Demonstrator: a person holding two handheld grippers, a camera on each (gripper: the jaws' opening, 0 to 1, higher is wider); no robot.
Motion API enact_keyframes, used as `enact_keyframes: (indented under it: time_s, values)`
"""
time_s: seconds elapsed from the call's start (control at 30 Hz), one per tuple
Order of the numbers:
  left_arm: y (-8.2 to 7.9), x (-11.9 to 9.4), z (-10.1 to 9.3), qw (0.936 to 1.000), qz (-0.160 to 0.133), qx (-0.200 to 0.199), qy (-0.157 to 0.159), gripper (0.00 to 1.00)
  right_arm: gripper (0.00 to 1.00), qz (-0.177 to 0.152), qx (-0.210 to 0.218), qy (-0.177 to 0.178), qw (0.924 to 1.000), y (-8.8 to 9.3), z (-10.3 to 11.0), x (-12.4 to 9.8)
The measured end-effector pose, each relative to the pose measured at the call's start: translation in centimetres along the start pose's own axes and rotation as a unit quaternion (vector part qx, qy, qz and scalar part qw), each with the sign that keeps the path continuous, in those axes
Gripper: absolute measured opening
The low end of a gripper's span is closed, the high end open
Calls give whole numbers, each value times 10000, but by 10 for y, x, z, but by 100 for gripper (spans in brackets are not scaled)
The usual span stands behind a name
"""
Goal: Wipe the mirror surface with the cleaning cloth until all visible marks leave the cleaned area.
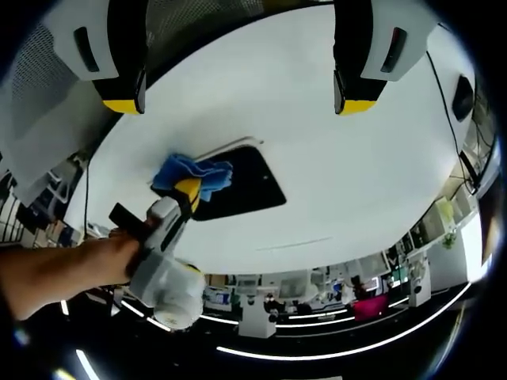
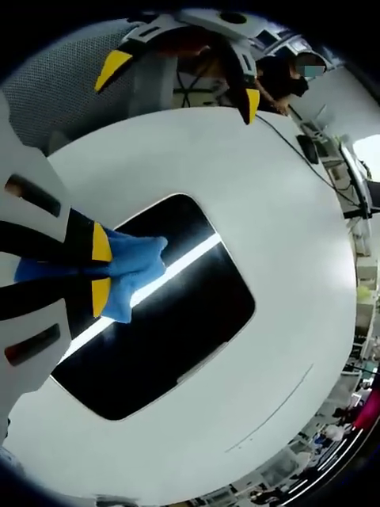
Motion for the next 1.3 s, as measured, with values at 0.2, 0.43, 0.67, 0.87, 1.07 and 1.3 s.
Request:
enact_keyframes:
  time_s: [0.2,0.43,0.67,0.87,1.07,1.3]
  values:
    - [0,0,1,10000,-3,-22,-5,99,0,24,48,-17,10000,1,-3,-1]
    - [1,0,1,10000,19,-20,-4,99,0,64,140,-49,9999,1,-4,-1]
    - [0,0,1,10000,7,-54,-18,99,0,70,216,-64,9997,-1,-7,-1]
    - [0,0,2,10000,4,-82,-38,99,0,148,205,-66,9997,-5,-10,0]
    - [0,0,2,10000,1,-87,-36,99,0,235,396,-146,9988,-10,-15,1]
    - [0,1,3,9999,-28,-107,-45,99,0,237,449,-143,9986,-16,-23,3]
Point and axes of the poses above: the point that each gripper's makers call its tool centre point, and the gripper's own axes: x roughly forward along the fingers, z roughly to its left, y roughly out of its underside, the point moved 8 cm from there along -x, roughly backward along the fingers, and after that the axes turned 13 degrees about x, right-handed, at the moved point
